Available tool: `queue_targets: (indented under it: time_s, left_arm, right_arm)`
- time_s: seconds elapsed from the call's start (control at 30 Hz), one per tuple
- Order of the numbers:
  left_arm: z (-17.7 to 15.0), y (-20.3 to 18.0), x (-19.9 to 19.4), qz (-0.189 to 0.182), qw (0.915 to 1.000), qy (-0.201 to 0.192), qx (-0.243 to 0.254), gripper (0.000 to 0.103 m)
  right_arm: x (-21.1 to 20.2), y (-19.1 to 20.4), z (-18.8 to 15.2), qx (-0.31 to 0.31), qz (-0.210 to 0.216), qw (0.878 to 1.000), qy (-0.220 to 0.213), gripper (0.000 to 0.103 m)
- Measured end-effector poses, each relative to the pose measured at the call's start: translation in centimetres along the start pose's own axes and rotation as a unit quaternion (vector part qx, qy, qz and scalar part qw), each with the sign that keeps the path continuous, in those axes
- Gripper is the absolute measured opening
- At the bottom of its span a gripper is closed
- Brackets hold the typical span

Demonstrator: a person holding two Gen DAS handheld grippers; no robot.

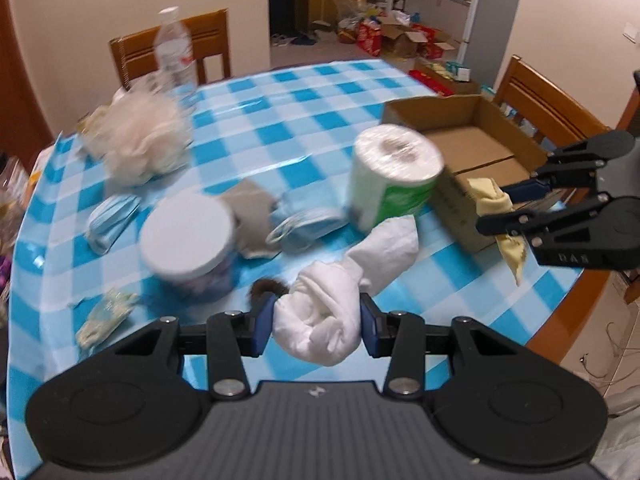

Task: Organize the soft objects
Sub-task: 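Lift the white sock with the left tool while the right tool grasps the yellow cloth, then drop the yellow cloth into the box with the right tool while the left tool drops the sock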

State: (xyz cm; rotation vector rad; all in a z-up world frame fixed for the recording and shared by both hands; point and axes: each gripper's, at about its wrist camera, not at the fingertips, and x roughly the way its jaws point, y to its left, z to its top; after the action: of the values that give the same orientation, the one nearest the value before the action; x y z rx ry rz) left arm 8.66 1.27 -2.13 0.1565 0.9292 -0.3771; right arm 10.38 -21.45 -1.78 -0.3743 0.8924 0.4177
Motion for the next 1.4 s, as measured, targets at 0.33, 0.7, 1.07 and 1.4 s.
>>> queue_targets:
  time_s: [0.33,0.7,1.07,1.4]
  left_arm:
    - [3.8,-5.7,1.4,-0.004,0.9996,-0.019,0.019,0.043]
    - [7.7,-9.5,3.2,0.011,0.9991,-0.035,0.02,0.043]
    - [13.3,-13.4,5.3,0.001,0.996,-0.066,0.06,0.043]
    - [17.4,-18.9,10.0,-0.051,0.9904,-0.069,0.108,0.043]
  right_arm:
    - [0.0,-7.5,-0.7,0.006,-0.022,1.0,-0.02,0.034]
    - [2.0,-10.6,-1.6,0.016,0.019,0.999,-0.027,0.075]
    - [0.8,-12.5,-3.9,0.057,0.031,0.997,-0.033,0.1]
    - [-0.6,-14.5,-6.3,0.101,-0.003,0.994,-0.036,0.103]
